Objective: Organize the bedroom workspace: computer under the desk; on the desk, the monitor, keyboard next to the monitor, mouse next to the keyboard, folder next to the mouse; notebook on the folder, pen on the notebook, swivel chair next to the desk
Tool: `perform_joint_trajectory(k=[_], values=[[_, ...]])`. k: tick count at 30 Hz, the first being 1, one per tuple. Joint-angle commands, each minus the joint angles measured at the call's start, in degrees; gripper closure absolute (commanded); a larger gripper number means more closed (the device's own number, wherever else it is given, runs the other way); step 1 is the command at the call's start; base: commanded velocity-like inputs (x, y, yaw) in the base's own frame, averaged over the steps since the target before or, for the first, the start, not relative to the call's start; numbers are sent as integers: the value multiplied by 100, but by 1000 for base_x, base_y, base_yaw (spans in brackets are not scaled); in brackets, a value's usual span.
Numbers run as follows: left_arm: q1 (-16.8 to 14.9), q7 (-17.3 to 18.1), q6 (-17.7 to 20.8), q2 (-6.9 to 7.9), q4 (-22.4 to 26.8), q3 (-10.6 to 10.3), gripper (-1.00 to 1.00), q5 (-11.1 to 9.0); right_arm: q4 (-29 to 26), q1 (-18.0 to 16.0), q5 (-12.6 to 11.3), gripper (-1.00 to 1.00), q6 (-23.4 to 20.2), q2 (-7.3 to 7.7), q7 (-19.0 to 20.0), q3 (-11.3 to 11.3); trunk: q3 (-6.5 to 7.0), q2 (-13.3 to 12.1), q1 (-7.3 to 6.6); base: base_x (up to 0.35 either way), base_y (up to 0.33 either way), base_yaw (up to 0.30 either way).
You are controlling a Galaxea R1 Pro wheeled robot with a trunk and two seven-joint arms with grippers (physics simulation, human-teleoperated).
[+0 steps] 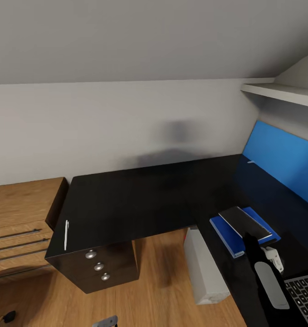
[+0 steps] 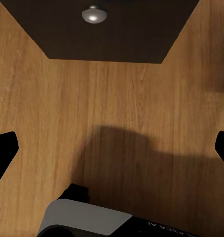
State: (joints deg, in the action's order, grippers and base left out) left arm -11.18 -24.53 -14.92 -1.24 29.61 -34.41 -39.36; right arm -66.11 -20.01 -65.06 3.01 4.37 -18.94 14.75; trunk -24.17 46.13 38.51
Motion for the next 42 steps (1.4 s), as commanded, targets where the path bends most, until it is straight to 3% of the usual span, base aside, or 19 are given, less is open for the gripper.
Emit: perform_joint_trajectory(k=[1,42], values=[[-7,-35,-38,3,0,-48,-100,-60,-7,-2,-59,100,32,2,-22,-7,-6,5,1,-1,-1,0],[-7,-14,-39,2,0,-54,-100,-54,-16,-2,-33,100,59,2,-48,-5,12,-35,-21,16,-15,0]])
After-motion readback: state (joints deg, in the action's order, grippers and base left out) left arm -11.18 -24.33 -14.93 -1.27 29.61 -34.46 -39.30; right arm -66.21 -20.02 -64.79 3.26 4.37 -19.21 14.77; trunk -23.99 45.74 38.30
